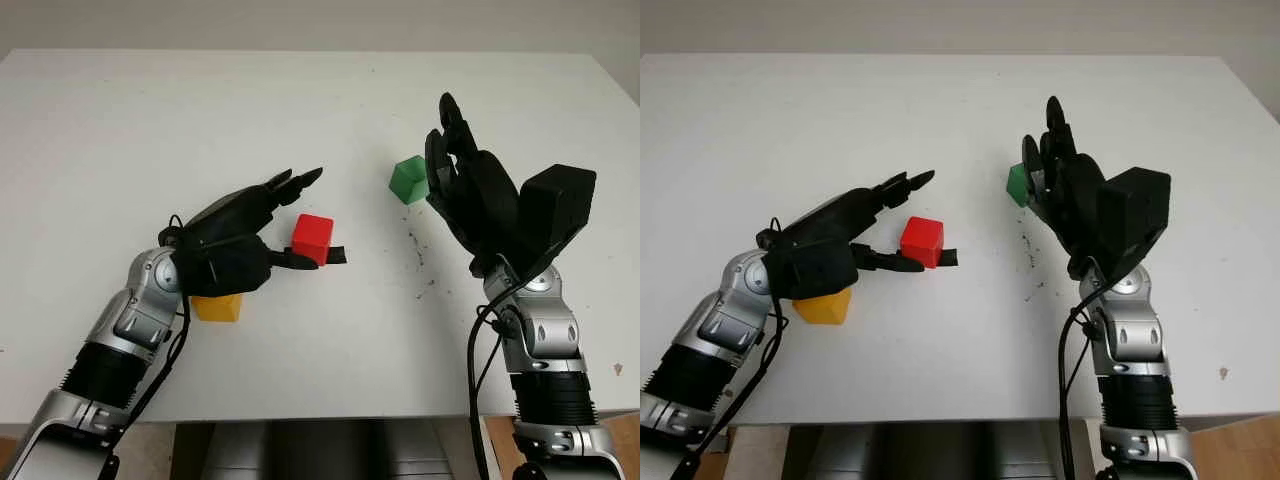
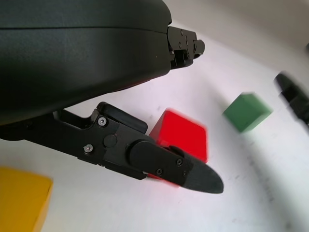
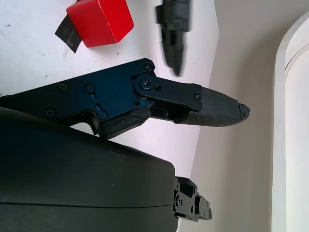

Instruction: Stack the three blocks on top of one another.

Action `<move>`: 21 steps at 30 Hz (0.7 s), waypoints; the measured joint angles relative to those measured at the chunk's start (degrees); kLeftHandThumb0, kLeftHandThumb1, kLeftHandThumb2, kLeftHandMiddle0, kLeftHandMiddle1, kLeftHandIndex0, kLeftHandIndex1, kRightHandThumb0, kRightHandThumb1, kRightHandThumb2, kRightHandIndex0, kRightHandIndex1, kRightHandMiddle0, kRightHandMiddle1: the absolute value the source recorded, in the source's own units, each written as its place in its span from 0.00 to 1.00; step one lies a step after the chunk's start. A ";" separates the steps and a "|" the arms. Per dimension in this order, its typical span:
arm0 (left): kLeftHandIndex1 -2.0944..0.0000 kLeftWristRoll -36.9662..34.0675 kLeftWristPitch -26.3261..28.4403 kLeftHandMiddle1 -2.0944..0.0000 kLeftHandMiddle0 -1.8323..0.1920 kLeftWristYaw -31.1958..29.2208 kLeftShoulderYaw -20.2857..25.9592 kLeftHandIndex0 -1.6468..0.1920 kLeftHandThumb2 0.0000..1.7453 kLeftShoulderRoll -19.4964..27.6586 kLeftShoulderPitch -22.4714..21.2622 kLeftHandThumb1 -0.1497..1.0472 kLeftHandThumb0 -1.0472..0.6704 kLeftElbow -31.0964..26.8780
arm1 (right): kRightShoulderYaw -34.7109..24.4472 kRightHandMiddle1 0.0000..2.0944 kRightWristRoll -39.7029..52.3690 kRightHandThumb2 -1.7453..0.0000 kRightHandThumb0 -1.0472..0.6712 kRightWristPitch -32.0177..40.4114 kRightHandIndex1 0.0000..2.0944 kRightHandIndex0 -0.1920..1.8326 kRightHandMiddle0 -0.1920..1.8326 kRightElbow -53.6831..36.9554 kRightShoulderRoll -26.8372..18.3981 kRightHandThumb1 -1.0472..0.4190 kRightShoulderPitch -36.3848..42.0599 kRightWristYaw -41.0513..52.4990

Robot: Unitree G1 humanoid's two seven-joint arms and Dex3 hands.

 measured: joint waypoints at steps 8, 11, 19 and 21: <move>0.96 -9.22 1.06 0.97 0.98 -0.38 8.65 0.88 0.16 1.98 -1.07 1.00 0.14 -2.74 | -0.02 0.00 0.04 0.64 0.17 0.37 0.00 0.00 0.00 -0.07 0.01 0.00 0.00 0.19; 0.94 -13.03 1.26 0.96 0.95 -2.29 11.59 0.83 0.14 4.13 -2.63 1.00 0.14 -2.27 | -0.03 0.00 0.02 0.64 0.17 0.36 0.00 0.00 0.00 -0.06 0.01 0.00 0.00 0.21; 0.92 -16.73 1.15 0.97 0.91 -10.85 16.67 0.74 0.04 15.96 -3.13 0.98 0.12 -1.74 | -0.11 0.00 0.05 0.64 0.17 0.36 0.00 0.00 0.00 -0.03 0.03 0.00 -0.05 0.39; 0.94 -16.36 1.10 0.98 0.92 -12.80 17.22 0.76 0.05 18.99 -1.80 1.00 0.08 -1.85 | -0.11 0.00 0.08 0.64 0.17 0.36 0.00 0.00 0.00 0.00 0.03 0.00 -0.07 0.53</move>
